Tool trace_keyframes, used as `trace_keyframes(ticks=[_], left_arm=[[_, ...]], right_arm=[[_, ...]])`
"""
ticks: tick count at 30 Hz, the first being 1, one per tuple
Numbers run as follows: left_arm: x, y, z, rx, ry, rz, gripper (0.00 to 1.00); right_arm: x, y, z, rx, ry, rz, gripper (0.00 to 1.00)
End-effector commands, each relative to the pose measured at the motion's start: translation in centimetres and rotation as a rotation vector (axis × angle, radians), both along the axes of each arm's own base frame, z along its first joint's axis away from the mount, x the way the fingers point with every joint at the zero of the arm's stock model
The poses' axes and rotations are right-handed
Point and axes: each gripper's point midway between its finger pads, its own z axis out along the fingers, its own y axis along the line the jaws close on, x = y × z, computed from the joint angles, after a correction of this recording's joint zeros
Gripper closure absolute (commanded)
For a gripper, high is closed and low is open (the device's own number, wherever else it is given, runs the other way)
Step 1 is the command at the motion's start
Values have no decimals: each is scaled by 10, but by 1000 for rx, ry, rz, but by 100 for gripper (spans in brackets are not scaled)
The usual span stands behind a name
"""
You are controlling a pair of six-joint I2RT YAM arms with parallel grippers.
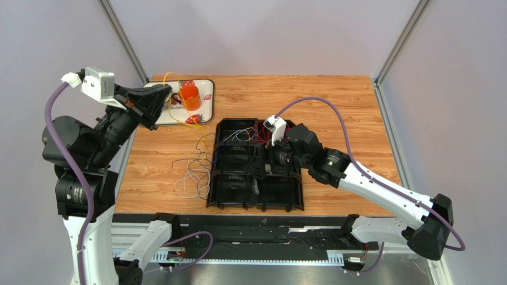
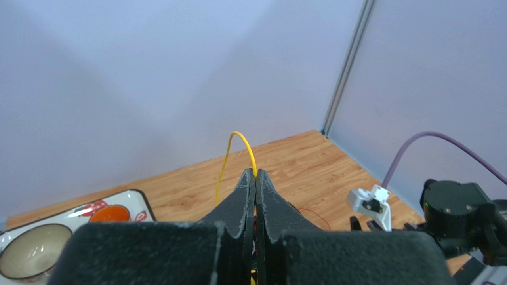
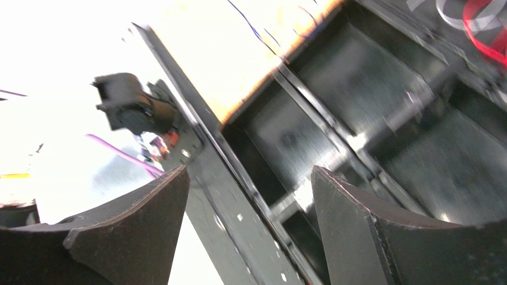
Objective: Untangle the cables
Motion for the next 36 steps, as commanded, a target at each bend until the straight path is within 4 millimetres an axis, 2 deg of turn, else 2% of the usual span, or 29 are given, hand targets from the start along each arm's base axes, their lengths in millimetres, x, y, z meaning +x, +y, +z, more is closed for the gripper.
trace_keyframes(ticks=[1,6,7,8,9,10,11,12,13,14,15,17,18,26,28,33,35,36], left_arm=[[-12,-6,2,-10,-57,-49,100],[-23,-6,-6,-6,-58,-54,100],[-22,-5,-9,0,-56,-48,100],[-24,-5,-9,2,-56,-45,100],[-24,-4,-11,6,-52,-44,100],[-25,-3,-12,11,-49,-38,100],[-26,-3,-14,13,-48,-36,100],[-26,-2,-15,14,-44,-31,100],[-24,0,-18,15,-35,-16,100],[-25,1,-19,15,-31,-9,100],[-24,2,-21,13,-28,-2,100],[-22,4,-26,7,-14,12,100],[-22,4,-28,5,-15,11,100],[-13,8,-35,-4,3,42,100],[-12,11,-34,0,0,58,100],[-11,18,-33,5,8,100,100],[-13,17,-33,2,3,94,100],[-13,16,-33,-2,6,88,100]], right_arm=[[12,38,53,191,-67,56,20],[38,67,73,232,-122,41,19],[44,77,66,215,-125,55,19],[48,85,83,240,-154,69,19],[53,90,84,236,-163,69,19],[62,99,75,212,-164,68,18],[68,105,91,232,-187,65,19],[71,110,94,232,-191,68,19],[75,118,86,214,-175,74,19],[75,123,90,224,-176,88,19],[77,128,103,249,-194,91,18],[80,138,105,252,-210,84,18],[80,143,114,266,-225,85,18],[76,173,106,273,-232,132,19],[79,173,91,231,-208,122,20],[91,158,75,174,-214,20,19],[89,160,71,171,-203,39,19],[88,165,63,162,-184,56,19]])
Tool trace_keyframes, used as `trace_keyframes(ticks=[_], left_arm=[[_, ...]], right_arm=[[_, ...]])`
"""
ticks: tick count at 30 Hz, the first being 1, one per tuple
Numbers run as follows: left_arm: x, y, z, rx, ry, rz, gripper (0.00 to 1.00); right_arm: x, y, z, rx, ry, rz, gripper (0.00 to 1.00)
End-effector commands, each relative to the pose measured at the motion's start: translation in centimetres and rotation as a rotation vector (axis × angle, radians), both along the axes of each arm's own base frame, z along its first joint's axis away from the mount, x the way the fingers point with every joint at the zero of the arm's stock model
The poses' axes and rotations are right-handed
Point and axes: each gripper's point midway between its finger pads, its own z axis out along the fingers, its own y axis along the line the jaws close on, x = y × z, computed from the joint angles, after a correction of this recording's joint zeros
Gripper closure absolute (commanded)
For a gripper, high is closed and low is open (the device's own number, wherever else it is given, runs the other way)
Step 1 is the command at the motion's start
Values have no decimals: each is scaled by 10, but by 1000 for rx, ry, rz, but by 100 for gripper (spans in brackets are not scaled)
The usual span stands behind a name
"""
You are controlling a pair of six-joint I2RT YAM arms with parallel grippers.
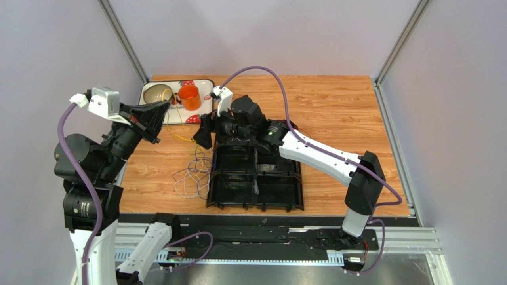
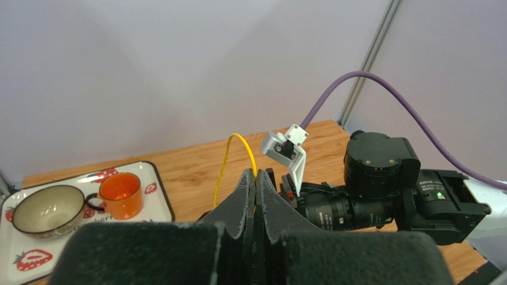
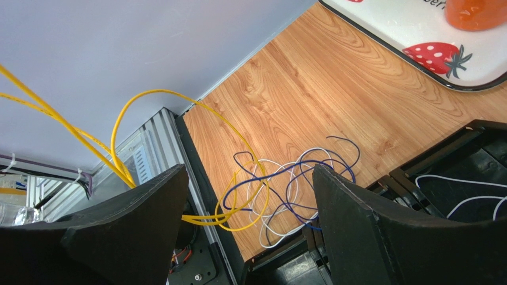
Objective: Untangle the cables
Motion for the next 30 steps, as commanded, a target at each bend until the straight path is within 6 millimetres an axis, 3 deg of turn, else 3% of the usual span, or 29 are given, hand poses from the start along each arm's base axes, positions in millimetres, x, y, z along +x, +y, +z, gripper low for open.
trace_keyframes(ticks=[1,6,8,10,19,22,23,25,26,27,29,30], left_arm=[[-4,3,12,8,-46,14,100],[-11,5,19,5,-66,20,100],[-13,3,22,7,-71,8,100],[-14,0,23,3,-66,-7,100],[-11,1,25,0,-78,-4,100],[-8,2,41,-15,-110,6,100],[-15,4,59,-21,-151,12,100],[-7,3,73,-23,-161,13,100],[-17,4,93,-30,-211,13,100],[-9,3,98,-29,-208,11,100],[-17,4,120,-36,-258,14,100],[-11,4,125,-37,-261,17,100]], right_arm=[[0,3,0,4,-2,16,19],[0,9,-13,-2,28,16,18],[-13,19,-21,3,62,108,18],[-24,29,-15,21,81,191,18],[-47,51,-55,-24,183,317,18],[-46,54,-65,-24,198,308,18],[-45,55,-68,-24,200,307,18],[-43,60,-76,-25,217,304,19],[-43,62,-80,-26,222,306,19],[-42,64,-82,-25,228,303,19],[-42,70,-89,-26,240,306,19],[-43,72,-90,-25,241,309,19]])
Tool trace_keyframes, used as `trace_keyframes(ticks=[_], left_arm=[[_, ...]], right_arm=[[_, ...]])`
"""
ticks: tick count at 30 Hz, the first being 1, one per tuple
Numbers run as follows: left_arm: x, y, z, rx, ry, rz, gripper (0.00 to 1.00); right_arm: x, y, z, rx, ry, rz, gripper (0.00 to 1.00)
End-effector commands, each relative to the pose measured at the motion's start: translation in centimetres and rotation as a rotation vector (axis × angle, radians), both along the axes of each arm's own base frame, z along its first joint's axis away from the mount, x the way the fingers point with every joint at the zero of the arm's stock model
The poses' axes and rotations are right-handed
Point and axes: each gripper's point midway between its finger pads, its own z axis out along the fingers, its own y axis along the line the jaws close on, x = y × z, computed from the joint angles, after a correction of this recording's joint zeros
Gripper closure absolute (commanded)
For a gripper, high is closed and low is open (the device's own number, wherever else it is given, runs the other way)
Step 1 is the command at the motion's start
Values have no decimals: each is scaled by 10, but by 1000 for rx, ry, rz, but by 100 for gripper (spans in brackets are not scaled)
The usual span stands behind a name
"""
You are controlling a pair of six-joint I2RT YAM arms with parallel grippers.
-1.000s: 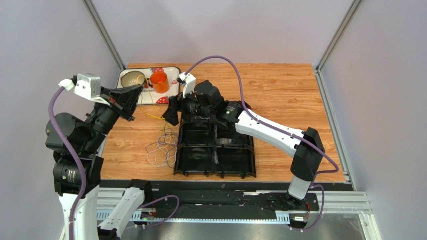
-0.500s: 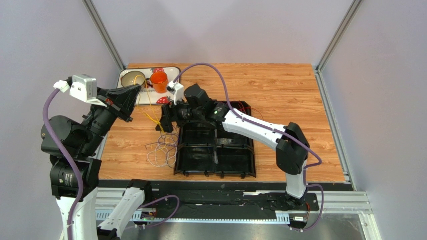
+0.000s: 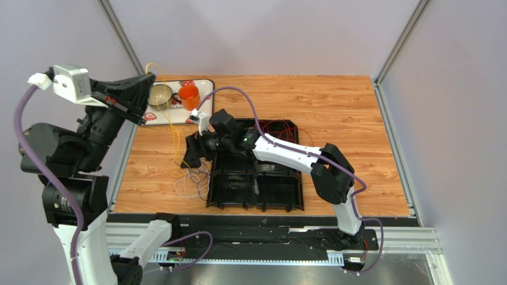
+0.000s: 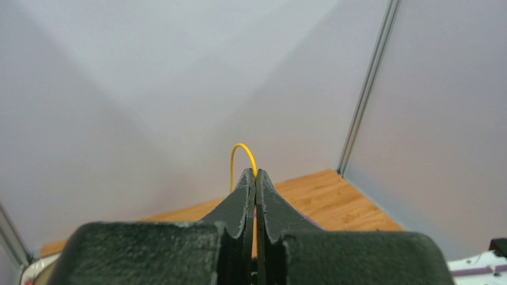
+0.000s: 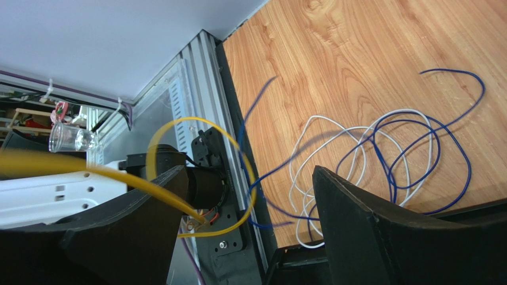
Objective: Untangle the cables
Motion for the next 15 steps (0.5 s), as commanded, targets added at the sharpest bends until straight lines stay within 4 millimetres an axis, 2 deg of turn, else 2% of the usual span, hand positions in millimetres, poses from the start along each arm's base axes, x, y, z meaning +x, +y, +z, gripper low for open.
trace_keyframes(ticks=[1,2,4,5,6,7,9,10,12,13,14,15], left_arm=[[-6,3,49,-19,-125,12,100],[-14,5,63,-30,-162,16,100],[-12,5,74,-43,-179,15,100],[-23,5,88,-52,-221,8,100],[-20,4,93,-55,-226,6,100],[-31,5,107,-66,-271,3,100],[-29,5,116,-73,-289,3,100],[-38,6,126,-78,-325,1,100],[-37,8,135,-96,-344,8,100],[-49,10,148,-115,-388,5,100],[-53,10,154,-121,-407,0,100],[-50,9,158,-126,-415,-5,100]], right_arm=[[-1,20,-3,35,15,16,19],[-1,22,-4,36,16,15,20],[-1,26,-13,25,23,16,20],[-2,27,-15,21,27,17,20],[-2,29,-17,21,29,18,20],[-1,30,-23,13,33,16,20],[-1,32,-27,9,44,15,20],[-1,33,-32,3,50,13,20],[-1,34,-36,-3,50,9,20],[-1,36,-41,-11,56,10,20],[-2,36,-44,-16,58,10,20],[-2,37,-48,-23,63,6,20]])
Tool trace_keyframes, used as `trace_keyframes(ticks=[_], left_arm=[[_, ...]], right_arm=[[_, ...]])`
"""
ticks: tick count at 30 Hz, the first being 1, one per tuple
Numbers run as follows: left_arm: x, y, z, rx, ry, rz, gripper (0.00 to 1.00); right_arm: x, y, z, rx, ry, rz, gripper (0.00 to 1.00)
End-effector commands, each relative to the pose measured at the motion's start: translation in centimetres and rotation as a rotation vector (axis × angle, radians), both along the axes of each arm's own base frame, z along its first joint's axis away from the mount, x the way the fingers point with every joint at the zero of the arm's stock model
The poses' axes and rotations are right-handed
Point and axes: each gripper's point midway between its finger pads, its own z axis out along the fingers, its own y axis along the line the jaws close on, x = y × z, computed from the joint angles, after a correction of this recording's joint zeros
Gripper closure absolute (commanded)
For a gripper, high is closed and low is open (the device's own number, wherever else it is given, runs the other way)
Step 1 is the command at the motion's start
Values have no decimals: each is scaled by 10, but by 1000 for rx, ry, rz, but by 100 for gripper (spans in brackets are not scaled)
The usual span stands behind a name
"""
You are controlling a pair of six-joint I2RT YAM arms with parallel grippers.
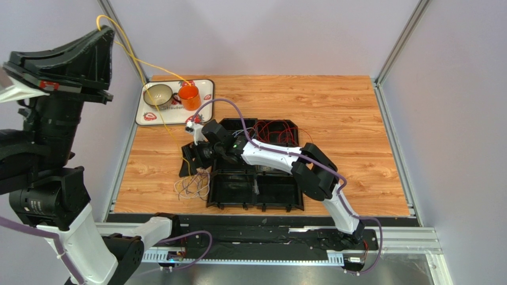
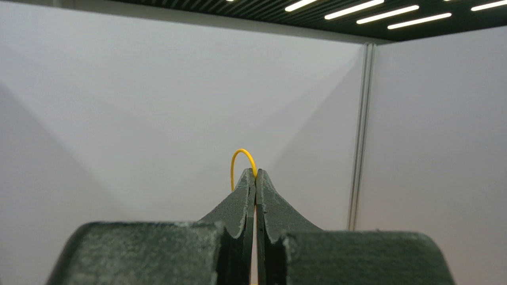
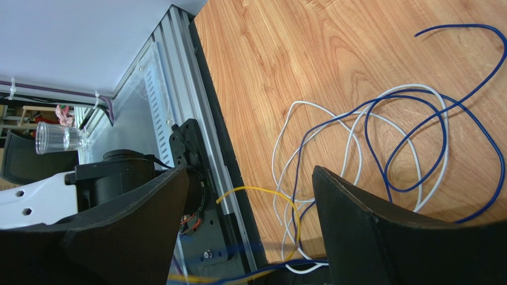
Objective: Untangle the cables
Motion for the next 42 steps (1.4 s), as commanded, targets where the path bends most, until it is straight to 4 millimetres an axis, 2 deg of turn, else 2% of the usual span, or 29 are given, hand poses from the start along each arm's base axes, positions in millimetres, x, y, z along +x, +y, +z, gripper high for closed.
trace_keyframes(ticks=[1,3,7,9,10,11,13,14,15,16,17,18,19,20,21,22,23,24,27,28,29,30,31,32,34,37,38,41,42], left_arm=[[-26,2,44,-59,-147,-27,100],[-28,2,53,-71,-180,-37,100],[-55,11,80,-161,-299,-58,100],[-62,11,88,-185,-338,-76,100],[-76,12,97,-202,-381,-98,100],[-72,11,99,-206,-383,-107,100],[-84,9,106,-205,-416,-134,100],[-84,7,106,-199,-419,-142,100],[-86,5,106,-189,-423,-152,100],[-83,1,100,-162,-401,-159,100],[-86,0,96,-150,-388,-156,100],[-83,1,89,-134,-366,-136,100],[-50,1,69,-136,-262,-107,100],[-66,7,61,-142,-263,-82,100],[-58,11,49,-145,-233,-46,100],[-20,17,20,-171,-129,9,100],[-34,23,11,-183,-130,33,100],[-11,25,-13,-173,-62,66,100],[-2,33,-43,-178,17,121,100],[11,34,-58,-175,63,136,100],[13,34,-65,-168,80,140,100],[22,34,-75,-159,110,154,100],[24,34,-79,-156,122,159,100],[28,35,-83,-155,135,167,100],[34,36,-88,-154,152,178,100],[41,34,-88,-156,164,168,100],[41,33,-87,-156,162,159,100],[46,28,-83,-150,167,137,100],[45,28,-81,-153,160,133,100]], right_arm=[[5,17,13,54,-23,-8,20],[7,19,2,30,-13,-20,20],[10,22,-11,2,2,-31,20],[14,23,-12,-4,-3,-43,19],[13,23,-19,-25,2,-43,18],[16,24,-16,-26,-7,-49,18],[22,22,-23,-62,-22,-73,13],[26,25,-16,-56,-38,-79,11],[31,25,-19,-70,-47,-90,9],[31,21,-22,-105,-52,-84,7],[33,22,-15,-108,-67,-84,5],[40,25,3,-91,-102,-96,5],[41,20,5,-123,-110,-98,5],[44,18,15,-125,-143,-97,4],[50,15,33,-132,-172,-113,4],[55,11,42,-139,-190,-127,3],[61,6,49,-149,-210,-139,3],[65,-3,59,-171,-223,-160,3],[82,-24,90,-175,-278,-228,2],[84,-31,86,-197,-279,-240,2],[85,-37,89,-205,-289,-251,2],[89,-46,101,-205,-321,-277,2],[90,-54,95,-233,-322,-289,2],[92,-61,106,-227,-342,-307,2],[101,-75,104,-263,-367,-349,2],[108,-92,91,-312,-361,-380,3],[108,-97,78,-340,-347,-376,4],[97,-99,78,-321,-323,-339,8],[89,-99,66,-319,-299,-312,9]])
